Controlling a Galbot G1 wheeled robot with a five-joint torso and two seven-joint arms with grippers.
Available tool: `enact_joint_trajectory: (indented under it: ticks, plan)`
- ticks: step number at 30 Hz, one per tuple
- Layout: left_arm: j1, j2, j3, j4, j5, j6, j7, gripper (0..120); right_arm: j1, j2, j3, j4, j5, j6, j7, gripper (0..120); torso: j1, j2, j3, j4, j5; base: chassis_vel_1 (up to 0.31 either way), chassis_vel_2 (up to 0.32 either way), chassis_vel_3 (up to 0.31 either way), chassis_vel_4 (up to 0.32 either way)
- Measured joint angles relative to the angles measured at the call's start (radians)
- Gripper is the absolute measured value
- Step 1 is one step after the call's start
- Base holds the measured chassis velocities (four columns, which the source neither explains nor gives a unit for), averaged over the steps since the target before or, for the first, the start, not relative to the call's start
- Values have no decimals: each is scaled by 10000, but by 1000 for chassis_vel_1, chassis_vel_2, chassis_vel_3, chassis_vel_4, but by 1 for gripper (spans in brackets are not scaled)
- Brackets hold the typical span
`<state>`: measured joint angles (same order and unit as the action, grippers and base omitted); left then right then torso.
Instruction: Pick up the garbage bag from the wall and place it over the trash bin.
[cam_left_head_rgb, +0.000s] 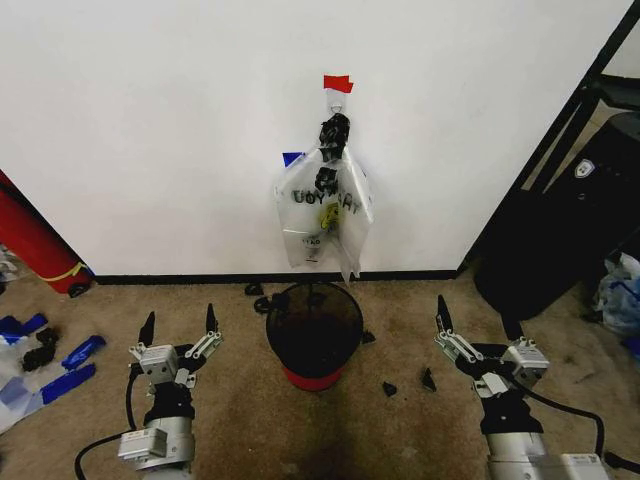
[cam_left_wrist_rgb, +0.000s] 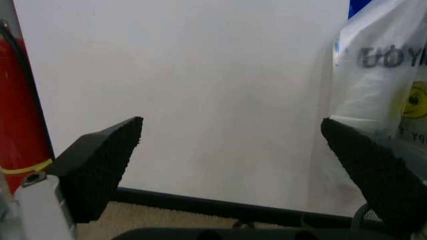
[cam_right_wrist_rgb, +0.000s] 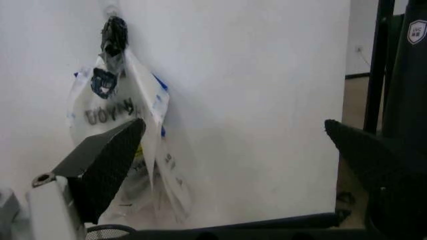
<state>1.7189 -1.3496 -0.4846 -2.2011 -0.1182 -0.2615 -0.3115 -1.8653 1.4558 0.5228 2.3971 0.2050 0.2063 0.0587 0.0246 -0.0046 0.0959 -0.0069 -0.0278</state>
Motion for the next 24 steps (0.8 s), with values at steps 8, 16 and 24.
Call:
enact_joint_trajectory:
  ticks: [8,16,24]
  plan:
    - [12,25,50,46,1,-20,92,100,9,21,6,0,-29,-4,33,100,0,0,0,0,0,0,0,0,0]
    - [43,37,44,63,46,-29,102,100,12,74,-55,6,-124,-17,72,100,0,0,0,0,0,0,0,0,0]
    - [171,145,-41,54,45,-28,100,100,-94,68,-60,108,-131,-65,94,100,0,0,0,0,-1,0,0,0,0]
